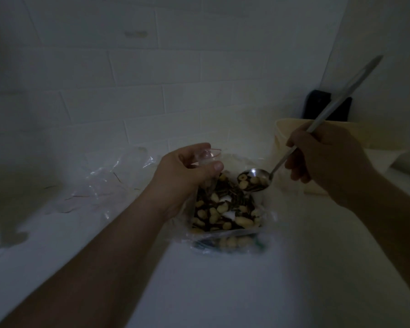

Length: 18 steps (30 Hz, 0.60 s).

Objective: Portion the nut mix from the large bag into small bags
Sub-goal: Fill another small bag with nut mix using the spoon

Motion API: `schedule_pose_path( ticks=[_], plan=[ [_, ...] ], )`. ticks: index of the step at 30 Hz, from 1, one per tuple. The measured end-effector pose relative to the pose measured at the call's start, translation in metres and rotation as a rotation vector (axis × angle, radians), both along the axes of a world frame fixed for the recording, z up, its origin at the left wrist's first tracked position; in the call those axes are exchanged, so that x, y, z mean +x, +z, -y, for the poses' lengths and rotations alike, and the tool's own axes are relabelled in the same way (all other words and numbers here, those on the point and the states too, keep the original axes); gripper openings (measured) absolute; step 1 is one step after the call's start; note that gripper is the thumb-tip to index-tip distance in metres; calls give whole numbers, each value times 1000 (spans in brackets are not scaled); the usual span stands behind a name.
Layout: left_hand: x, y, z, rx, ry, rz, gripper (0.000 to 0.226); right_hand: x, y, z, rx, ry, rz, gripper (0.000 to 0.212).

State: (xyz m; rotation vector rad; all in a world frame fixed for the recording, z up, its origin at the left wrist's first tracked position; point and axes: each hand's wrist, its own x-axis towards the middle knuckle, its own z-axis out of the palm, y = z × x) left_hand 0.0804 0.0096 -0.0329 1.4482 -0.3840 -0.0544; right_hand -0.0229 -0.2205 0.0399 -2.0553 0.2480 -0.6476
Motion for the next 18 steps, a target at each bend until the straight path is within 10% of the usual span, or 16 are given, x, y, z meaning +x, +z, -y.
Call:
schedule_pose_path(
  ticks=[8, 18],
  plan=[
    [-17, 2, 5, 472, 29, 240, 56, 2, 27, 0, -81, -5, 153, 25],
    [-19, -3, 19, 667, 24, 308, 100, 11, 21, -34, -725, 102, 209, 20]
  ],
)
